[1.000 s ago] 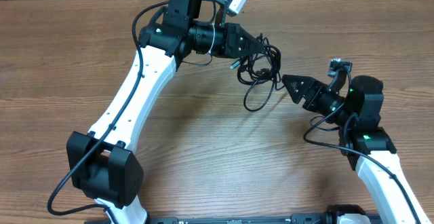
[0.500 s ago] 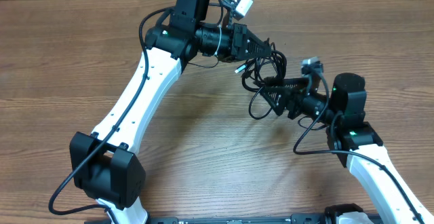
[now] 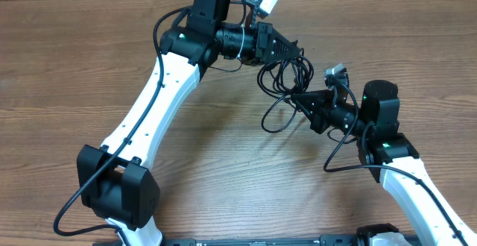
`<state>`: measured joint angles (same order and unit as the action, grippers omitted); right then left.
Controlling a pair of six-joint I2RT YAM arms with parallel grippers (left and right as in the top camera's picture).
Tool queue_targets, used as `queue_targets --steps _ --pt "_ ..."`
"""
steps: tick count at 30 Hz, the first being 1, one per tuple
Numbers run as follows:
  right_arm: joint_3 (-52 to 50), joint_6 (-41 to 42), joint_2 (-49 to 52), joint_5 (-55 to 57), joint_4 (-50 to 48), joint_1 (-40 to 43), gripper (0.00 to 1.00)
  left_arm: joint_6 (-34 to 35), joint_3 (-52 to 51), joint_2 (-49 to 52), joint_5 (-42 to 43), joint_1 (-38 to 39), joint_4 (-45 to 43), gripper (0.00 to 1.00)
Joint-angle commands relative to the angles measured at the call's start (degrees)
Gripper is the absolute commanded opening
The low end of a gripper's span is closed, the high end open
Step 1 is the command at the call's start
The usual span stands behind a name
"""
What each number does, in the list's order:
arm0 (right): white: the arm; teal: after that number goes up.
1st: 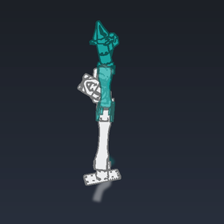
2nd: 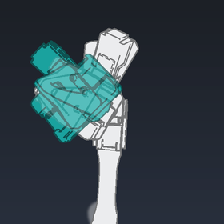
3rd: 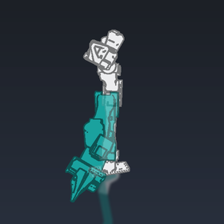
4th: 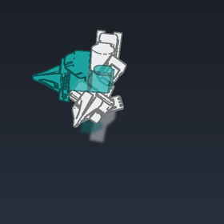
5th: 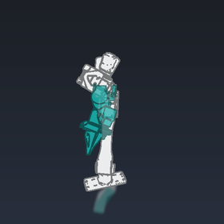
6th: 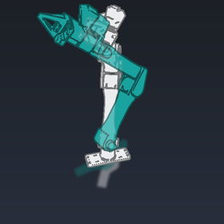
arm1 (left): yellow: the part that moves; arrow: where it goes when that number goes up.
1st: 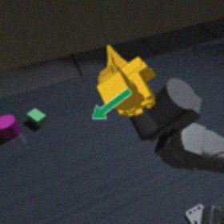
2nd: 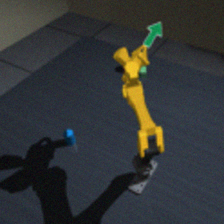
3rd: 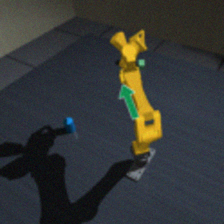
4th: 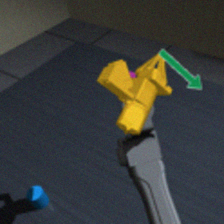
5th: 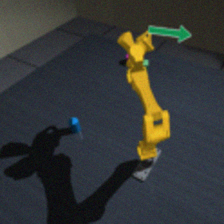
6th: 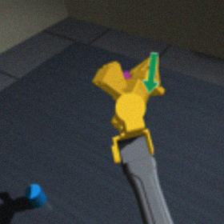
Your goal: Untangle cables
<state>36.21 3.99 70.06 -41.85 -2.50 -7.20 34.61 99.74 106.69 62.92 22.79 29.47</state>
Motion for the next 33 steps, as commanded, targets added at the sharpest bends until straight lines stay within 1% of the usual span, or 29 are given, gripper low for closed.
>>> queue_targets --steps 1,4,5,7,8,9,11,14,15,17,21,23,24,25,26,27,30,31,33 --pt "0.98 -0.61 0.24 -4.20 0.42 -0.20 0.04 0.31 1.33 -2.62 -6.12 -0.31 -0.85 0.04" --pt "0.98 -0.59 0.24 -6.69 0.63 -0.20 0.04 0.28 1.33 -2.62 -12.26 -0.31 -0.57 0.06" --pt "0.98 -0.59 0.24 -7.17 0.70 -0.20 0.04 0.28 1.33 -2.62 -14.67 -0.31 -0.04 0.08" --pt "0.98 0.57 0.24 -7.54 0.85 -0.20 0.04 0.28 1.33 -2.60 -21.27 -0.26 2.23 0.10" --pt "0.98 1.18 0.24 -7.56 0.85 -0.20 0.04 0.28 1.33 -2.58 -25.75 -0.26 4.42 0.14" --pt "0.98 1.84 0.24 -7.56 0.85 -0.20 0.04 0.31 1.33 -2.56 -28.96 -0.26 6.36 0.20" --pt "0.98 1.99 0.24 -7.56 0.85 -0.20 0.04 0.31 1.25 -2.56 -33.05 -0.26 10.03 0.37" --pt "0.98 1.99 0.24 -7.56 0.87 -0.20 0.04 0.00 1.22 -2.56 -33.46 -0.26 14.38 0.61" --pt "0.98 2.01 0.24 -7.56 0.85 -0.20 0.04 -0.44 1.25 -2.56 -33.40 -0.26 14.99 0.64" --pt "0.98 3.98 0.24 -7.37 0.83 -0.20 0.04 -5.11 1.22 -2.56 -32.04 -0.26 16.61 0.75" --pt "0.98 8.68 0.26 -7.13 0.85 -0.20 0.04 -18.16 1.22 -2.56 -27.32 -0.26 18.53 0.84" --pt "0.98 9.35 0.26 -7.13 0.85 -0.20 0.04 -25.46 1.25 -2.56 -27.54 -0.26 20.26 0.87" --pt "0.98 9.35 0.26 -7.13 0.85 -0.20 0.04 -29.09 1.25 -2.56 -27.52 -0.26 21.20 0.86" --pt "0.98 9.35 0.26 -7.13 0.85 -0.20 0.04 -30.21 1.22 -2.56 -27.52 -0.26 21.51 0.85" --pt "0.98 9.53 0.26 -7.13 0.85 -0.20 0.04 -30.40 1.25 -2.56 -27.50 -0.26 21.53 0.78" --pt "0.98 9.73 0.26 -7.15 0.85 -0.20 0.04 -30.36 1.22 -2.56 -27.45 -0.26 21.51 0.70" --pt "0.98 10.40 0.26 -7.15 0.79 -0.20 0.04 -30.36 1.22 -2.56 -27.56 0.20 21.53 0.38" --pt "0.98 11.28 0.26 -7.15 0.57 -0.20 0.04 -30.36 1.16 -2.54 -27.69 0.42 21.49 0.31" --pt "0.98 13.00 0.26 -7.15 0.11 -0.20 0.04 -30.27 1.01 -2.51 -30.03 0.90 21.53 0.09"
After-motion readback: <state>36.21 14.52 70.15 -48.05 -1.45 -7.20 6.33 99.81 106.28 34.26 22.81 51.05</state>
